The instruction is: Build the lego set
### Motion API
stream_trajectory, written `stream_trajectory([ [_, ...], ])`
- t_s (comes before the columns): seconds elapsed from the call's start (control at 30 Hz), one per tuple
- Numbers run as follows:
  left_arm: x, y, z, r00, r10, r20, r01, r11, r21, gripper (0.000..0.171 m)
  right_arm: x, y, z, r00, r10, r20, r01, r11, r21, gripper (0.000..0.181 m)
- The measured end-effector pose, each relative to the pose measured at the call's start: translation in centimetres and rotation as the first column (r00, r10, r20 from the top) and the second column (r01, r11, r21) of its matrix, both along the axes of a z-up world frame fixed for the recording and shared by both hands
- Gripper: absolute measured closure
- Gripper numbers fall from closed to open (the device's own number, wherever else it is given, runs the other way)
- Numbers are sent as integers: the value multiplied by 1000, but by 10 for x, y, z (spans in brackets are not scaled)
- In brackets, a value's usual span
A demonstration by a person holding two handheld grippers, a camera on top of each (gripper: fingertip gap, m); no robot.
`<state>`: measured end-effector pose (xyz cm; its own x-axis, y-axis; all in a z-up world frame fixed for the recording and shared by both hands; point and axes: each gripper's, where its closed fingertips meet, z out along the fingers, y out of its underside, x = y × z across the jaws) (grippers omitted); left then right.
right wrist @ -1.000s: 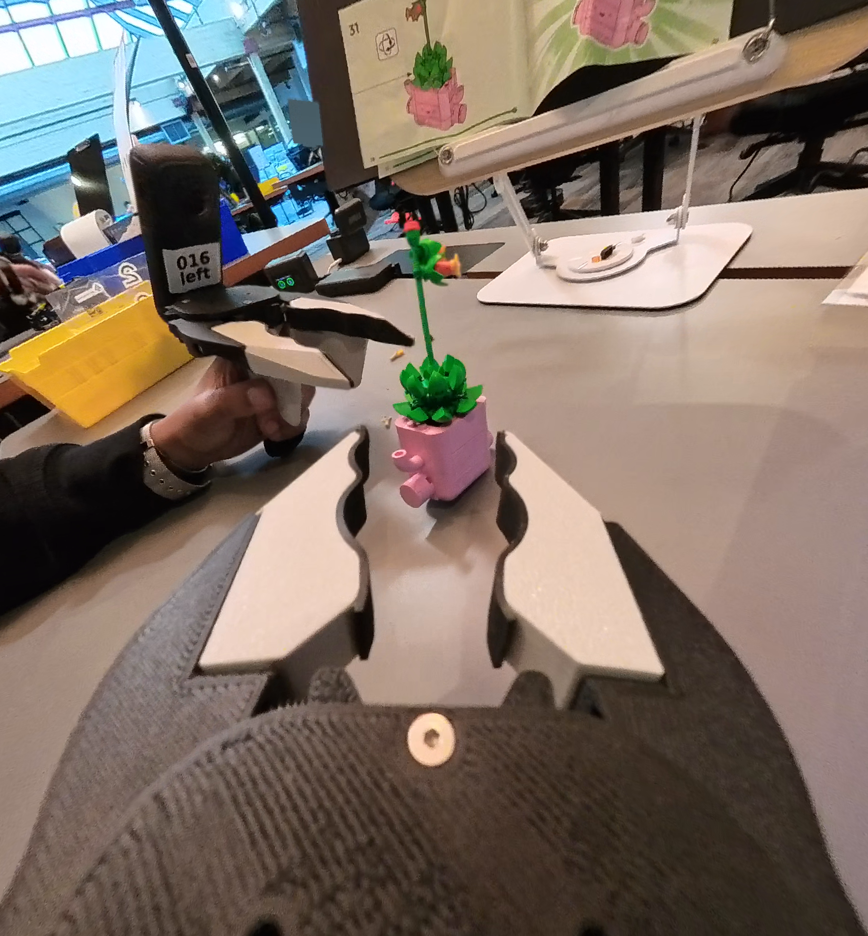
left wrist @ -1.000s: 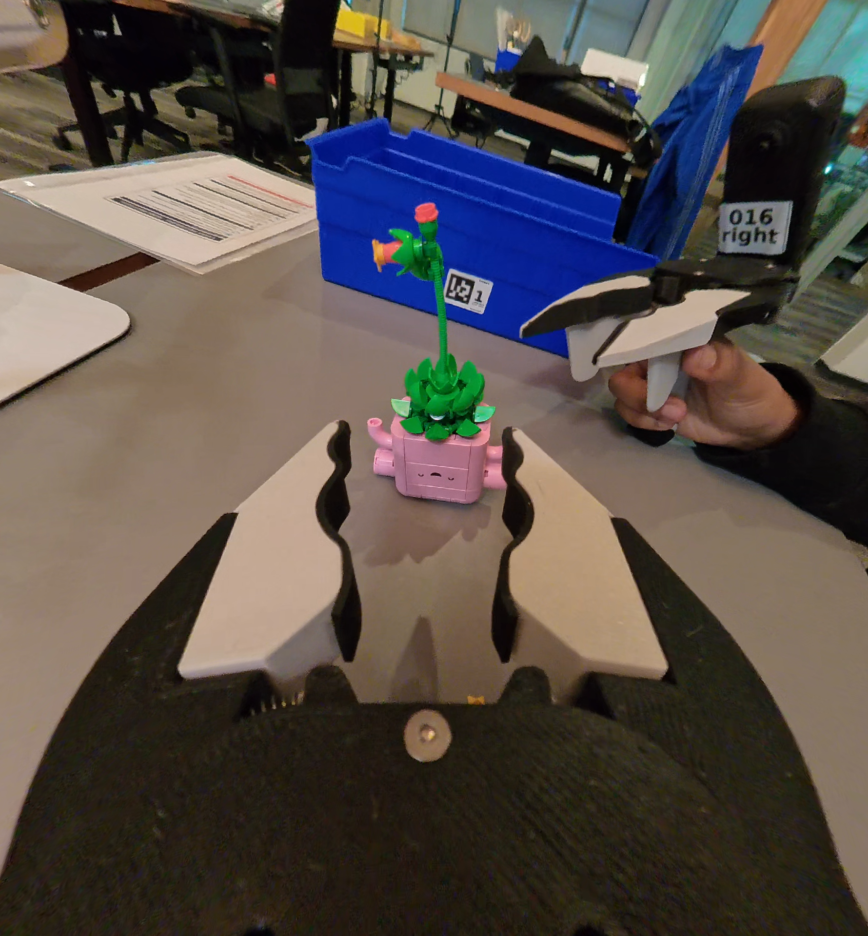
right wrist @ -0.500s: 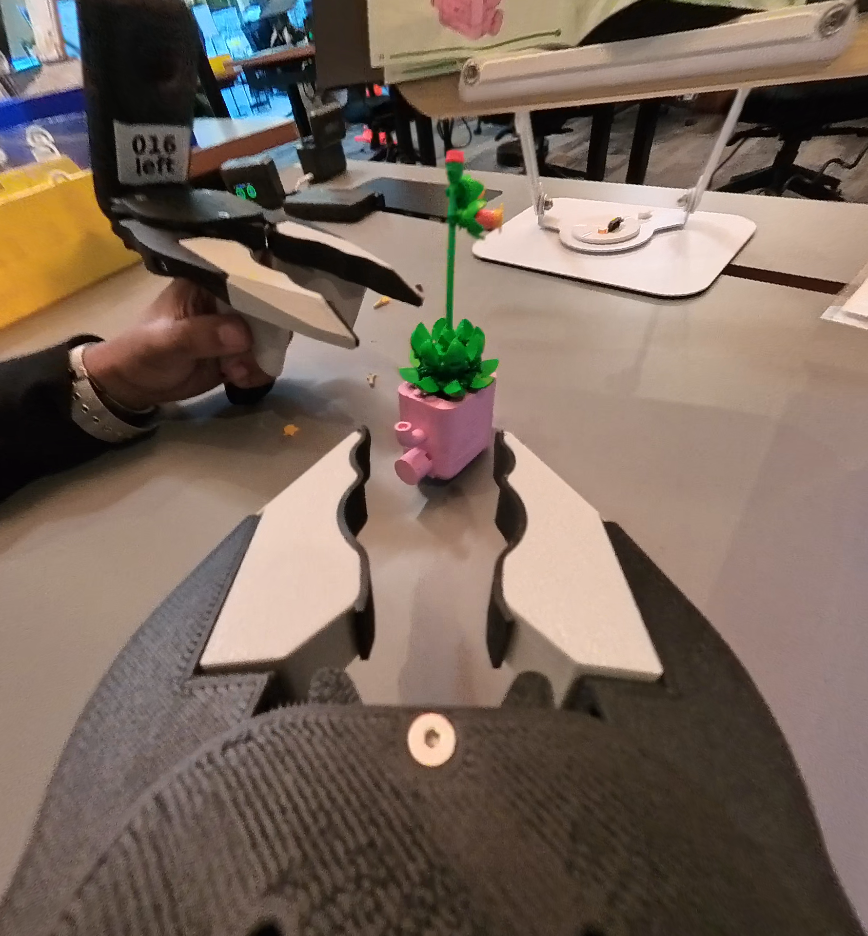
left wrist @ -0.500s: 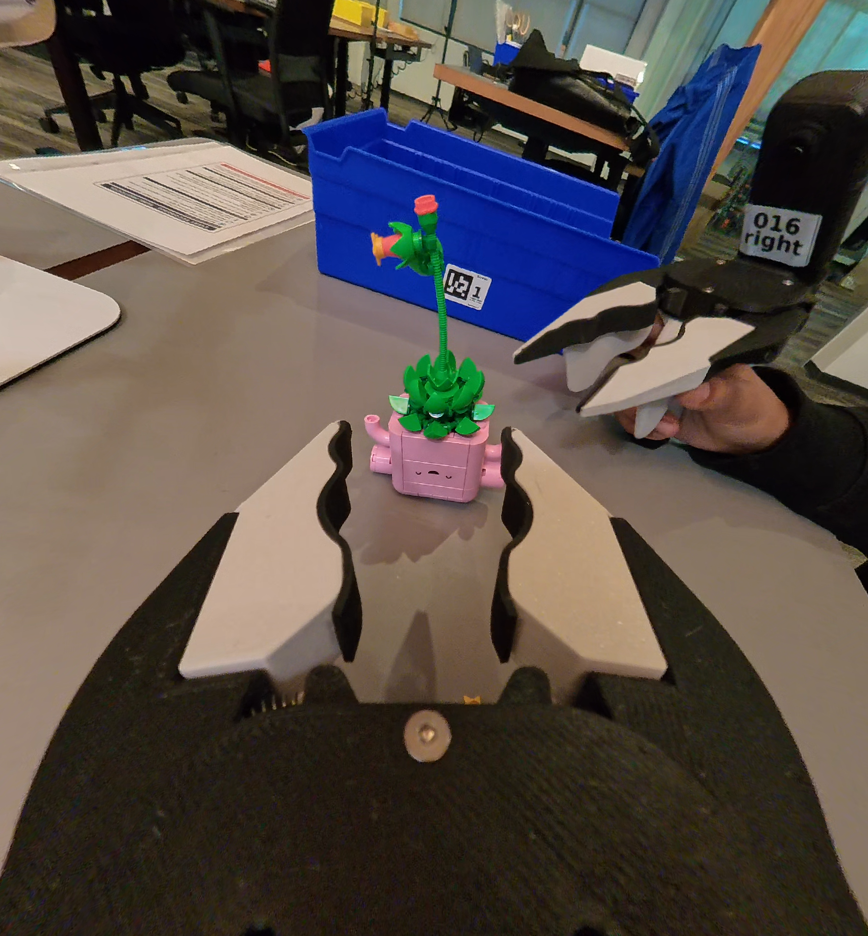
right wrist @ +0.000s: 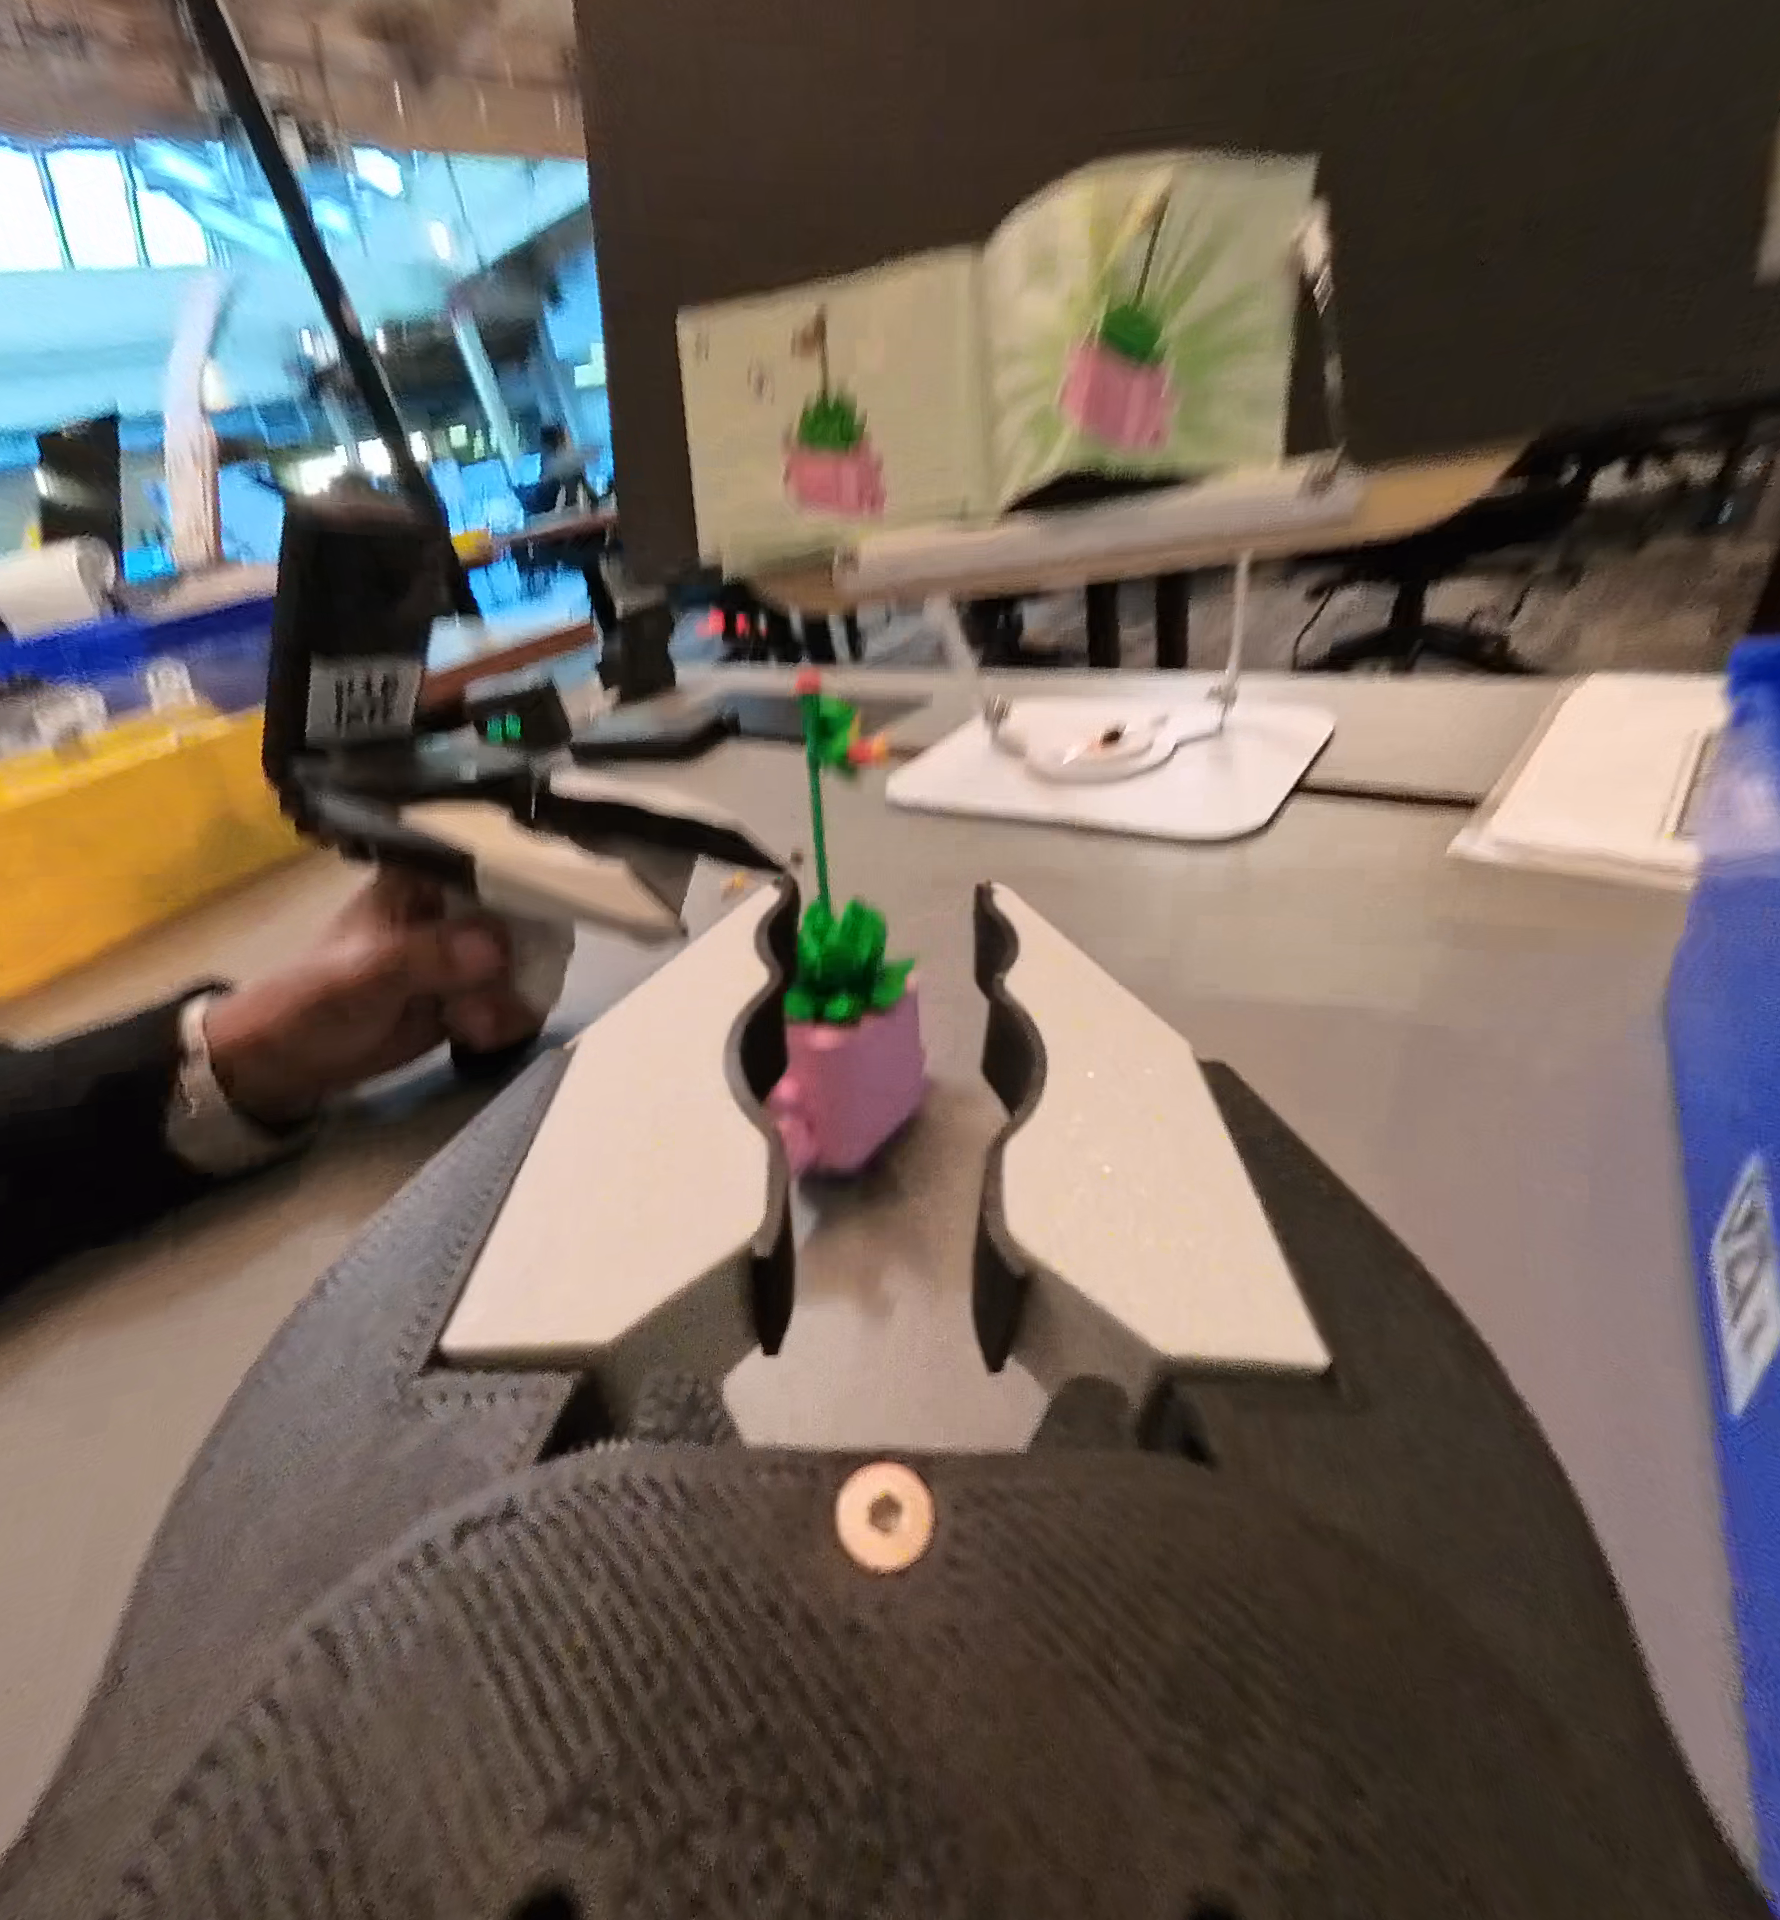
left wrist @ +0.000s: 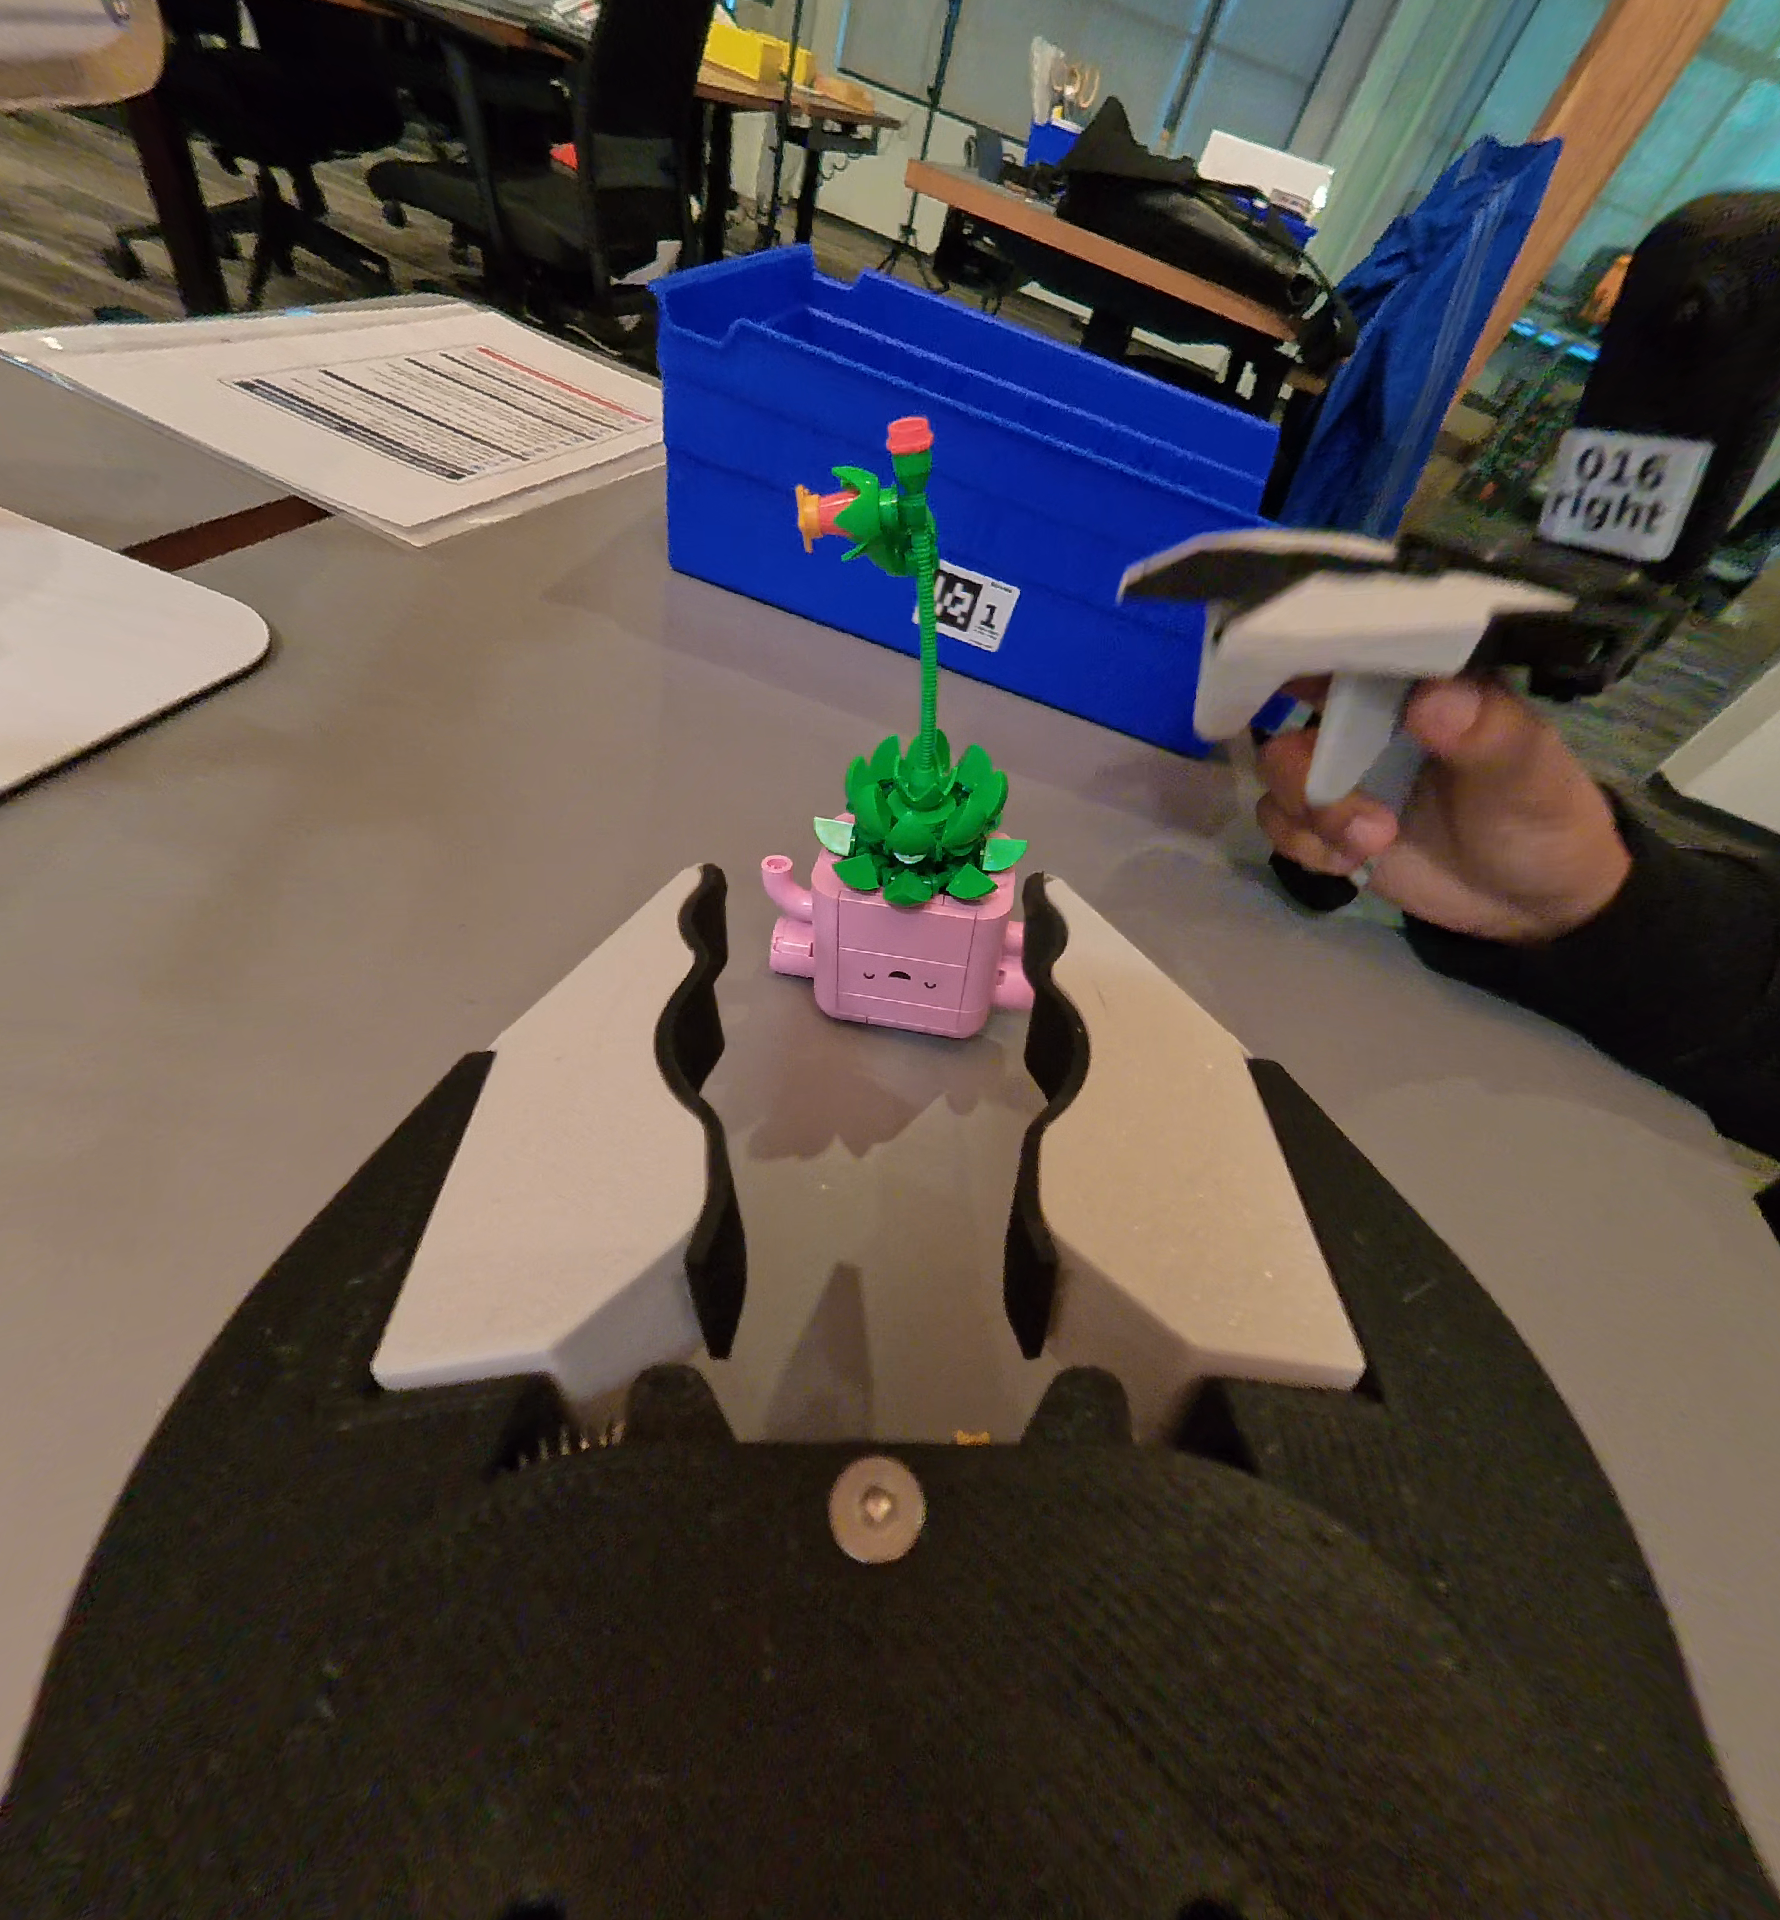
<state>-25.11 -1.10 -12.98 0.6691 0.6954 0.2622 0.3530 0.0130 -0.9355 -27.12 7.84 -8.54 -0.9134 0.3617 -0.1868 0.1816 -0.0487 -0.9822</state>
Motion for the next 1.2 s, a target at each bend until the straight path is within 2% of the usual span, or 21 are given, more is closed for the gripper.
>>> stream_trajectory([
  [0.1,-4,-7,0,997,57,-54,-61,995,-73,115,-20,-2,43,996,-58,-75,49,992,-113,139],
  [0.23,-13,-27,6,971,182,-156,-208,963,-172,115,-64,-33,92,949,-168,-266,140,983,-121,137],
  [0.3,-22,-50,24,918,313,-246,-366,906,-214,116,-92,-55,110,914,-206,-348,176,978,-116,138],
  [0.33,-26,-63,39,876,384,-293,-451,867,-212,129,-106,-67,117,897,-219,-384,191,975,-110,138],
  [0.37,-28,-73,57,834,433,-343,-512,839,-184,137,-122,-77,123,881,-239,-409,215,971,-104,139],
  [0.4,-31,-79,77,794,469,-386,-553,821,-140,138,-139,-86,126,867,-266,-422,247,964,-102,140],
  [0.47,-43,-90,111,726,537,-430,-618,784,-65,133,-171,-100,125,857,-305,-416,297,951,-86,139],
  [0.57,-83,-97,137,678,591,-438,-690,717,-99,111,-209,-120,108,893,-296,-339,304,952,-29,136],
  [0.67,-131,-95,147,656,607,-449,-733,653,-189,94,-233,-130,93,927,-279,-252,278,960,-37,141],
  [0.73,-159,-92,149,642,613,-460,-755,612,-237,83,-241,-134,97,932,-271,-239,255,962,-98,149],
  [0.8,-181,-93,149,614,621,-487,-782,563,-268,82,-241,-140,100,939,-231,-256,216,973,-88,160],
  [0.87,-192,-101,146,565,643,-518,-822,494,-283,79,-243,-143,97,932,-223,-286,220,975,-43,161],
  [0.93,-200,-108,139,540,662,-520,-840,463,-282,78,-244,-145,90,927,-216,-306,227,974,-1,159],
  [1.0,-207,-113,124,564,669,-484,-826,459,-328,78,-246,-147,85,930,-212,-301,226,974,14,157],
  [1.03,-207,-113,124,559,658,-505,-829,452,-330,79,-247,-149,84,934,-203,-292,218,976,17,156],
  [1.1,-205,-116,122,546,656,-522,-838,420,-349,88,-247,-152,80,940,-192,-281,207,978,24,166],
  [1.17,-202,-123,123,517,665,-539,-856,379,-353,107,-248,-152,76,940,-188,-285,208,977,40,181],
  [1.2,-200,-126,124,507,670,-543,-861,370,-348,116,-247,-152,75,942,-180,-283,199,979,41,181],
])
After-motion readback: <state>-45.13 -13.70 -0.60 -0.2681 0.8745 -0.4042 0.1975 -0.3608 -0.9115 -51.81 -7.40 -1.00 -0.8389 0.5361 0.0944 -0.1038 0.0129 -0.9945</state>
